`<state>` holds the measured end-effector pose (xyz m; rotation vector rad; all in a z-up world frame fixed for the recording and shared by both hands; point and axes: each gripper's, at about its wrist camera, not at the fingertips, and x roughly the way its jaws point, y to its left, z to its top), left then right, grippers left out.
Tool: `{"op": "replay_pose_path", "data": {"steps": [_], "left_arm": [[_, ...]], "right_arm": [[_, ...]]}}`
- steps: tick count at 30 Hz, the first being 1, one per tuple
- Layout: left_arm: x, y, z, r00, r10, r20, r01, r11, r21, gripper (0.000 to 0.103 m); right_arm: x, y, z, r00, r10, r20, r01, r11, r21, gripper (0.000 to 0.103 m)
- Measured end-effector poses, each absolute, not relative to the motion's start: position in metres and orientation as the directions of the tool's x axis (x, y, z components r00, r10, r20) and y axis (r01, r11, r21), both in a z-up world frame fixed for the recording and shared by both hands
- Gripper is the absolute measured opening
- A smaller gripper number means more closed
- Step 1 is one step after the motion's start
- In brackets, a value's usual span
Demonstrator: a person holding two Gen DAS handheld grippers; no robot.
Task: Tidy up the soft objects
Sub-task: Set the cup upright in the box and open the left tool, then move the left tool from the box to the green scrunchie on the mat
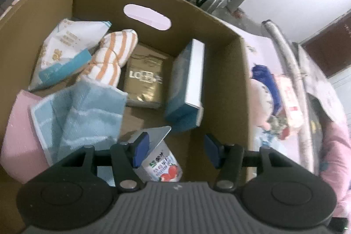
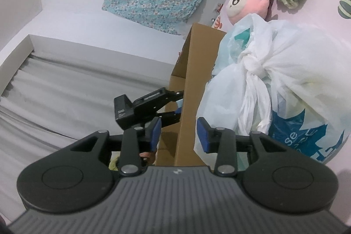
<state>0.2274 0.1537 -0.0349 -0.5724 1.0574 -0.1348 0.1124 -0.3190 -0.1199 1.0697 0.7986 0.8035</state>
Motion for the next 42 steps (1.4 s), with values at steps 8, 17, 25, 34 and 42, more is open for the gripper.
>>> {"op": "replay_pose_path", "data": {"steps": [8,17,25,34,42], "left_arm": [[0.214,0.138,-0.031,0.488,-0.473,-0.733,-0.124,0.794,-0.595,0.054],[0.194,0.144,-0.038,0.493,-0.48,-0.726,-0.128,0.786,-0.605,0.062],[0.169,0.139,0.004,0.605,-0.382,-0.698,-0.067,0.849,-0.524,0.083],[0.088,0.108,0.053,0.759,-0.311,-0.572,0.085,0.918,-0.387,0.093],[0.031,0.082,0.055,0.82,-0.345,-0.457,0.128,0.889,-0.44,0.1]], "right_arm": [[0.11,-0.316,-0.12,0.472,0.867,-0.16,-0.169,0.267,0.949,0.041],[0.107,-0.319,-0.117,0.477,0.865,-0.156,-0.172,0.266,0.948,0.043],[0.099,-0.322,-0.111,0.483,0.863,-0.149,-0.191,0.269,0.944,0.046],[0.081,-0.335,-0.104,0.52,0.83,-0.204,-0.209,0.355,0.911,0.063],[0.059,-0.351,-0.1,0.56,0.786,-0.262,-0.207,0.439,0.874,0.071]]}}
